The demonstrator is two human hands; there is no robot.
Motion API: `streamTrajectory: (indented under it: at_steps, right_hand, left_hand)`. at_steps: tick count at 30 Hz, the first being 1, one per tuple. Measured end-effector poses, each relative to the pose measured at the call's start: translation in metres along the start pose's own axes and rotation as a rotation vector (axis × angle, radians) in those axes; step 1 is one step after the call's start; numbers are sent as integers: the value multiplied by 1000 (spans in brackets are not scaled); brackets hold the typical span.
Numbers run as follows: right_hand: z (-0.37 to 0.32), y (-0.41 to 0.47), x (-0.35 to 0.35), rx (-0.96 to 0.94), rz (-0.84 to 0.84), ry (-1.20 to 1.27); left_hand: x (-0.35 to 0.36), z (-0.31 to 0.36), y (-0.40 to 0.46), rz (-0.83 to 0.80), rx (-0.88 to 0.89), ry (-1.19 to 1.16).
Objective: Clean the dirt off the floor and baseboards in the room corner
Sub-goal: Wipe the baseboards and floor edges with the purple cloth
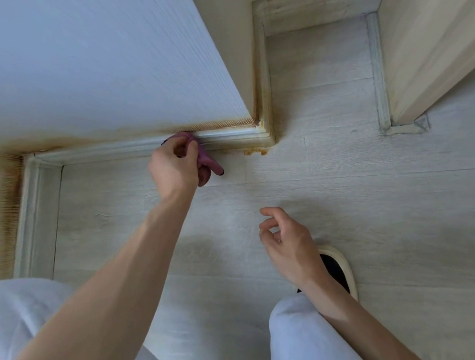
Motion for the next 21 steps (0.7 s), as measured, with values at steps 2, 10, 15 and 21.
streamTrajectory:
  at_steps: [2, 10, 15, 21]
  right_hand:
    - [2, 0, -1, 6, 2, -2]
    - [12, -5, -12, 22, 67, 18]
    - [5, -2, -10, -8, 51, 25]
    - [11, -5, -10, 2, 65, 23]
  left_hand:
    - [4, 6, -4, -1, 72, 83]
    - [36, 19, -18, -18, 190, 196]
    - [-2, 1, 7, 144, 76, 150]
    - [6, 6, 11, 83, 268, 341]
Point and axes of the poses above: each hand's wrist, its own y-axis towards the middle knuckle, its own x-axis out of the palm, z = x × y, the point moved 3 cm from there along y, towards the middle knuckle, and after that the axes turned 11 degrees about y, right-handed, at the moved point
